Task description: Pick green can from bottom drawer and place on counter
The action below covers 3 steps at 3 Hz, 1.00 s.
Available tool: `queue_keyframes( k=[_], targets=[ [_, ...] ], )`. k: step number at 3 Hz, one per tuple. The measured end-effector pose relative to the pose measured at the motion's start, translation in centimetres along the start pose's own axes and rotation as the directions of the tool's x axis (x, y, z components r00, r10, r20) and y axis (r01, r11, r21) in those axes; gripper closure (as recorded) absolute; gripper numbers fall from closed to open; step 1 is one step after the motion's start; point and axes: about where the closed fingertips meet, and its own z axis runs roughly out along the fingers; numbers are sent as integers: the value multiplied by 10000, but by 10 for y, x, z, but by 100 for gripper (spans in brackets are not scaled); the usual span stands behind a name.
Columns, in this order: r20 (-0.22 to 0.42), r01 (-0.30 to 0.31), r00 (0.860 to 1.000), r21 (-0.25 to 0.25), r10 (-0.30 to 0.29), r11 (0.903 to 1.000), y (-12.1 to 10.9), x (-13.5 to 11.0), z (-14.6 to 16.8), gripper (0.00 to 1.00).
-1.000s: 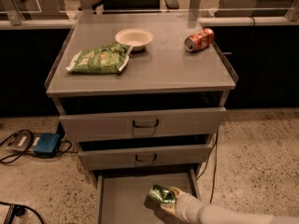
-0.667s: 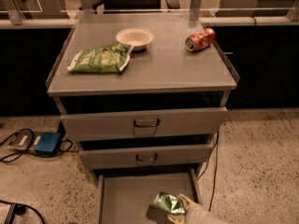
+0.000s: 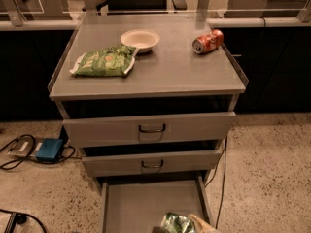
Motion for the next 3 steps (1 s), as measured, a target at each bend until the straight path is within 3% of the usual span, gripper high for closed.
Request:
queue_keyframes(
  k=[1,2,3],
  targets=[
    [370,-82,9993,-64,85,9999,-12,-9,5,100],
    [1029,-24,9947,491,-27,9988,-90,-46,-14,100],
    [1261,135,9918,570,-206,9983,-138,-66,-43,100]
  ],
)
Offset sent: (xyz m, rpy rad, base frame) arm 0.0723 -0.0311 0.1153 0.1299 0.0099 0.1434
